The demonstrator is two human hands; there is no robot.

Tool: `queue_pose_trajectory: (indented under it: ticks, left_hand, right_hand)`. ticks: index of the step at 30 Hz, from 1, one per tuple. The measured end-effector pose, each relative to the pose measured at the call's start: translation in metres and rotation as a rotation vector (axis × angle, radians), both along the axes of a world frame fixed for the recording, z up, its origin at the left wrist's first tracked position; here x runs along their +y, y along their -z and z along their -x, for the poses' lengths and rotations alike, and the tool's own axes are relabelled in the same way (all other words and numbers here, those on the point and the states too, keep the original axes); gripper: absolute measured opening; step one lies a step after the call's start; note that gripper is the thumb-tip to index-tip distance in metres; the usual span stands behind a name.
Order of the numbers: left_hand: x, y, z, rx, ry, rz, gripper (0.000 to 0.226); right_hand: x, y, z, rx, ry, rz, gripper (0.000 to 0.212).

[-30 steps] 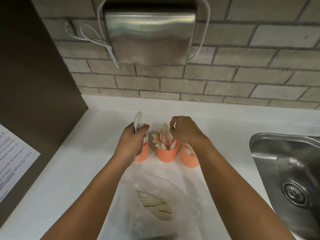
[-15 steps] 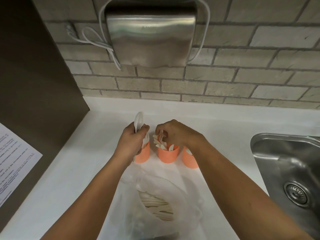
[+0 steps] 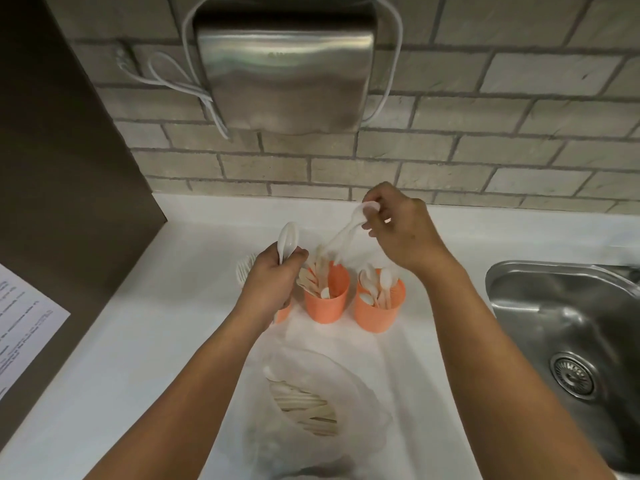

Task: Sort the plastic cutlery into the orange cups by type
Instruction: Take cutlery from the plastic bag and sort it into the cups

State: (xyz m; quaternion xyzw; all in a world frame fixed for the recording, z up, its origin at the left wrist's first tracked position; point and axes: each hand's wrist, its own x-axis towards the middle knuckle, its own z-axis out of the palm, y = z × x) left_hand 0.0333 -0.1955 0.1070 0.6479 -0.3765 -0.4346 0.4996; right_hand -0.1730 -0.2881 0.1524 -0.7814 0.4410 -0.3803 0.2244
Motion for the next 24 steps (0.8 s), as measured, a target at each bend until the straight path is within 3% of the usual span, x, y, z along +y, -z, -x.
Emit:
queue_pose_trajectory:
  ticks: [3,6,15,24]
  left_hand:
    - [-0.003,0.002,0.005,-0.018,0.024,0.005,0.02]
    - [-0.005,0.004,0.008,0.009,0.029,0.009,0.02]
    - [-0.005,0.01,0.009,0.027,0.05,0.006,0.017]
    - [-0.002,0.004,0.01,0.046,0.034,0.002,0.021]
  right_hand:
    - [0.011,-0.015,0.02,-0.043,0.081,0.064,0.013]
    - [0.017,-0.018,0.036,0.034,0.097,0.082,0.015]
    - [0.019,0.032,0.047,0.233,0.08,-0.137,0.031]
    - [0.018,0.035,0.044,0.166,0.088,-0.089,0.029]
